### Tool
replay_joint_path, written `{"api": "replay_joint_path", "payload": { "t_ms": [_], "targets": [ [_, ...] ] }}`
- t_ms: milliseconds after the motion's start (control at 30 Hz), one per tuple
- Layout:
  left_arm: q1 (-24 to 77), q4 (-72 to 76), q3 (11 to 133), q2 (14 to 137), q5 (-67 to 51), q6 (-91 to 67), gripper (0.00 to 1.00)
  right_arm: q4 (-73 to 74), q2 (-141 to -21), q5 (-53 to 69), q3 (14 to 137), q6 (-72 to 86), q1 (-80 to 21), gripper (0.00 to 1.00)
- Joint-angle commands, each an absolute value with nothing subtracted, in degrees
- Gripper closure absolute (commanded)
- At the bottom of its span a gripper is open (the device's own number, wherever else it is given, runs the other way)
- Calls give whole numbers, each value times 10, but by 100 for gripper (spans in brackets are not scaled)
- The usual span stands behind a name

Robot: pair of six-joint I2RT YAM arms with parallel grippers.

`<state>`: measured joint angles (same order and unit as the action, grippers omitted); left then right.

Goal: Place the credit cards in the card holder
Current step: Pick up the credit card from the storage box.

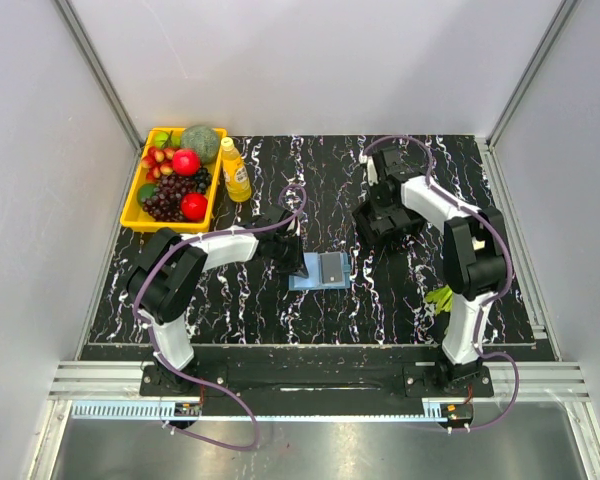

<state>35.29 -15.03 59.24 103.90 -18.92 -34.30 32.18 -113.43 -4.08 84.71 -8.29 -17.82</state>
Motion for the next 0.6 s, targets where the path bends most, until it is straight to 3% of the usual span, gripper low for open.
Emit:
{"api": "replay_joint_path", "payload": {
  "t_ms": [0, 100, 167, 267, 467, 567],
  "targets": [
    [352, -158, 604, 1054, -180, -330, 92, 308, -1068, -57, 854, -74, -164, 100],
    [352, -158, 606, 1056, -180, -330, 92, 307, -1068, -61, 853, -73, -159, 96],
    [352, -158, 605, 1055, -181, -330, 92, 307, -1079, -89, 853, -66, -156, 65],
    [352, -157, 606, 1053, -180, -330, 92, 311, -1099, -80, 852, -69, -154, 36],
    [352, -158, 605, 1053, -181, -328, 92, 302, -1134, -60, 856, -75, -153, 31],
    [352, -158, 605, 1053, -181, -327, 92, 295, -1152, -113, 861, -73, -153, 30]
  ]
}}
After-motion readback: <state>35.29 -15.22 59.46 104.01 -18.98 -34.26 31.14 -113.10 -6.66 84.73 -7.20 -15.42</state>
